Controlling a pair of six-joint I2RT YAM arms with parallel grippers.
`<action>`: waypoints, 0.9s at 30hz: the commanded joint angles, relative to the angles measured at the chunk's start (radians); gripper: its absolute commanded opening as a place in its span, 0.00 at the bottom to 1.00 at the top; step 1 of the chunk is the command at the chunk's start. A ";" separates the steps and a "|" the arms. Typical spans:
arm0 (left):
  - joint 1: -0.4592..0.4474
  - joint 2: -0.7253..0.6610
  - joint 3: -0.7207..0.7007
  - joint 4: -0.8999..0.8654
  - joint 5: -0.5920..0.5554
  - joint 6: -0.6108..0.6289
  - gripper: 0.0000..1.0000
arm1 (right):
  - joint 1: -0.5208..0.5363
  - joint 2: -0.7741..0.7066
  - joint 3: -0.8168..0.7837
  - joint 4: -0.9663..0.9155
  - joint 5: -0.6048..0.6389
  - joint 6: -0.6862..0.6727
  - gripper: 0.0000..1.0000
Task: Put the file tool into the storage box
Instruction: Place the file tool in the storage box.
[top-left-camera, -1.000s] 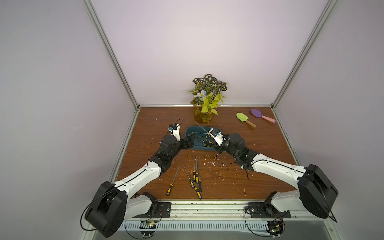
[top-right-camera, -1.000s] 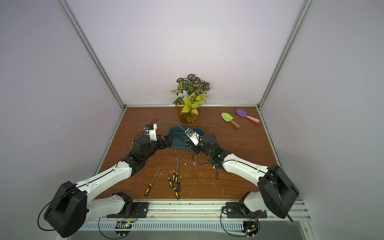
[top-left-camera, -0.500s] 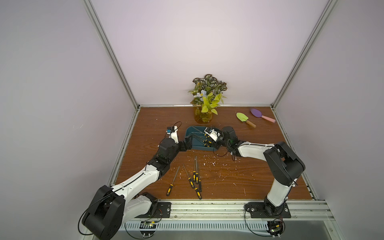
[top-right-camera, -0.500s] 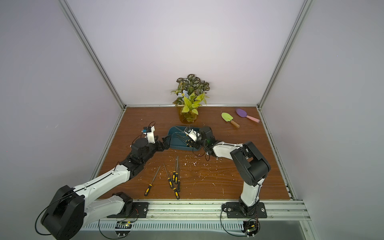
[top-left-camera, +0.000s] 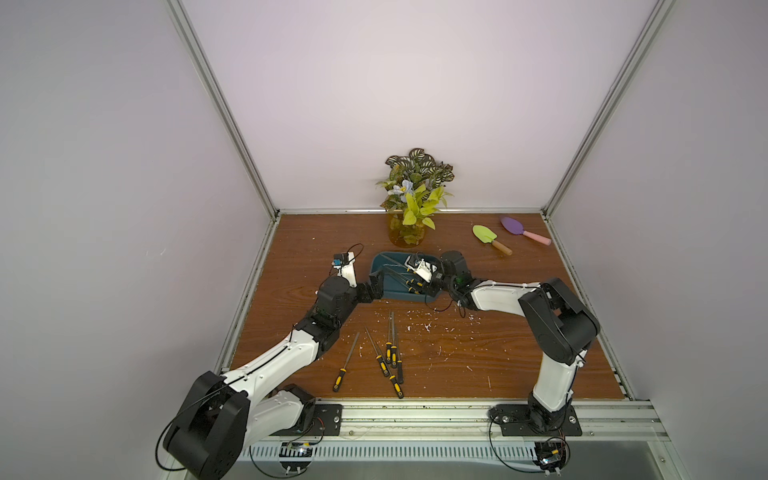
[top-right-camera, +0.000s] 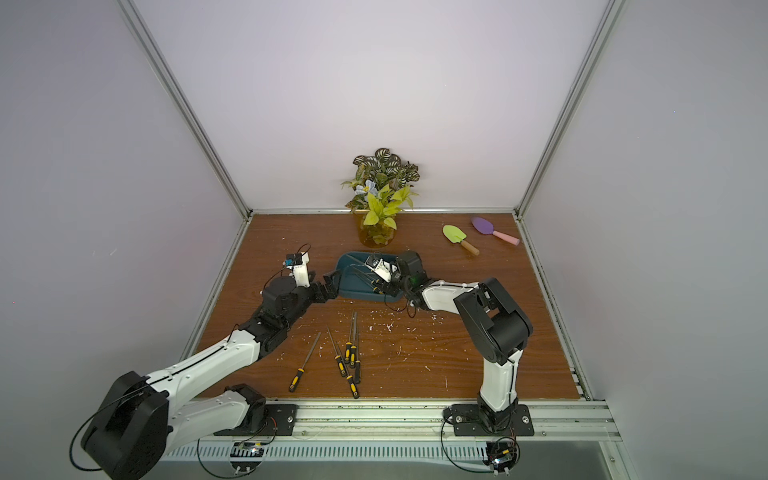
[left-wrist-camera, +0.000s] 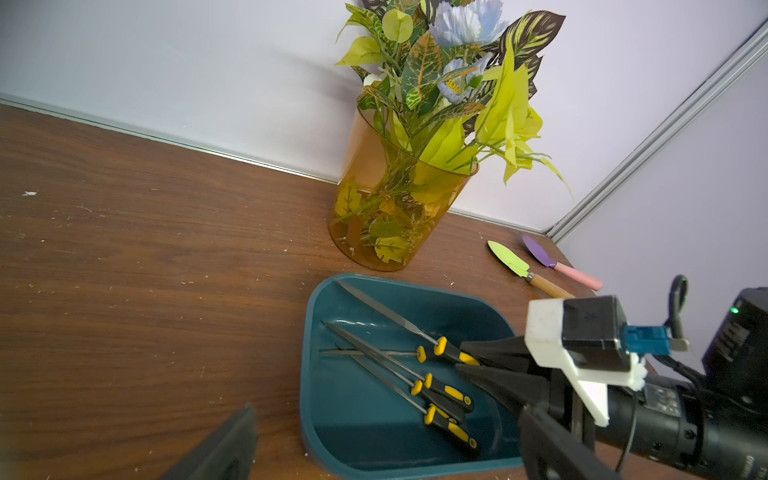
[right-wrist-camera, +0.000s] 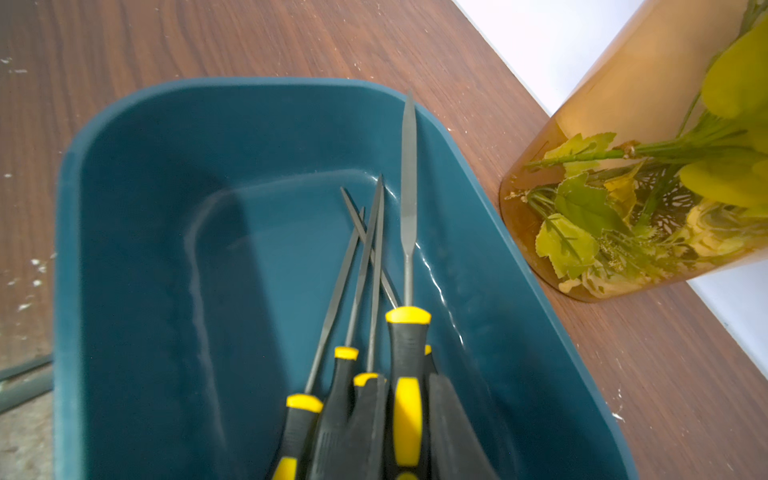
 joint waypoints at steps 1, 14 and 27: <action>0.008 -0.009 -0.007 0.013 -0.008 0.015 1.00 | -0.006 0.011 0.039 0.024 0.015 -0.024 0.13; 0.008 0.039 0.002 0.018 -0.001 0.021 1.00 | 0.000 -0.066 0.059 -0.013 0.105 0.132 0.54; 0.010 0.089 0.021 -0.003 -0.038 0.027 1.00 | 0.278 -0.445 -0.239 -0.041 0.419 0.715 0.54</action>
